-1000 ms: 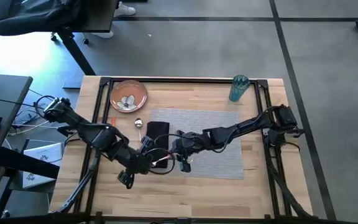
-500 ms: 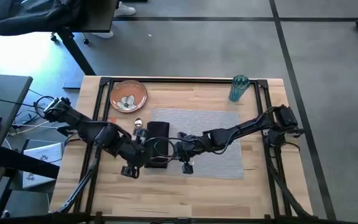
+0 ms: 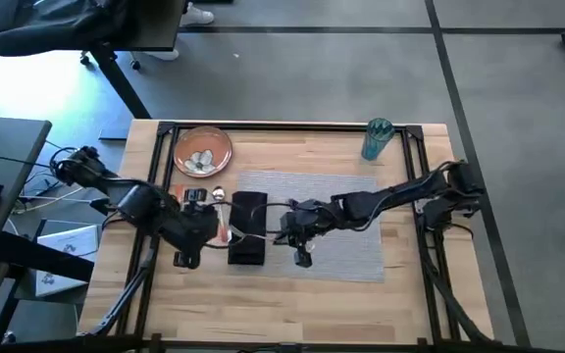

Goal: Set table place
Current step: Put the orange fork on the top of the black table napkin

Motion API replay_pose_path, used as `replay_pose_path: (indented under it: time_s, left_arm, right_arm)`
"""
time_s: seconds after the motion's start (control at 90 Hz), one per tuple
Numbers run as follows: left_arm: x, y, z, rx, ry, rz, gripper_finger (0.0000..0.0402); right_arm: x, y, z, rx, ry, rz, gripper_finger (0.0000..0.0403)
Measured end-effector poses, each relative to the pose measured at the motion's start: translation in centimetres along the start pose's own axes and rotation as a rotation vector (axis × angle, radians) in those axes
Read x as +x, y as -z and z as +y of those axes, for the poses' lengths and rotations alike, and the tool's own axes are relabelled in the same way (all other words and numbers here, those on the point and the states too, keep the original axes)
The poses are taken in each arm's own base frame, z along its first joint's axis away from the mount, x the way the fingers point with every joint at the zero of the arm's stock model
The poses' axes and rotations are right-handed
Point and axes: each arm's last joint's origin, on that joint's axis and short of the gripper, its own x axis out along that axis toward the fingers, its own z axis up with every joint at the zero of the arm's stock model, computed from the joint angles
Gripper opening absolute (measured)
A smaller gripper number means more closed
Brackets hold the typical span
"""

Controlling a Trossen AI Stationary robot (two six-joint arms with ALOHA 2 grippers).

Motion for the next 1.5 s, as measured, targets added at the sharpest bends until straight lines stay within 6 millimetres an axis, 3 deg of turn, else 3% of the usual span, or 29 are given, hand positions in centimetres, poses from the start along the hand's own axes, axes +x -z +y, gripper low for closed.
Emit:
replay_pose_path:
  time_s: [0.222,0.444,0.689,0.944,1.122,1.5]
  left_arm:
    - [-0.4,-1.8,-1.0,0.083,-0.018,-0.219,0.0154]
    - [0.5,-3.9,-1.6,0.197,0.004,-0.405,0.0154]
    - [1.4,-5.1,-1.3,0.138,0.034,-0.507,0.0154]
    - [1.5,-4.9,-0.9,-0.003,0.076,-0.476,0.0154]
    - [1.6,-4.0,-0.2,-0.141,-0.077,-0.431,0.0154]
    - [-3.1,-0.9,3.3,-0.407,-0.250,-0.560,0.0154]
  right_arm:
    - [-0.2,-1.3,-0.3,0.045,-0.304,-0.102,0.0000]
    - [-0.5,-1.9,-0.5,0.043,-0.431,-0.145,0.0000]
    - [-0.4,-2.0,-0.6,0.000,-0.354,-0.177,0.0000]
    - [-0.3,-1.7,-1.2,-0.006,-0.261,-0.163,0.0000]
    - [-0.5,-1.9,-1.5,-0.039,-0.150,-0.187,0.0000]
    - [-1.2,-2.1,-2.4,-0.074,0.068,-0.188,0.0000]
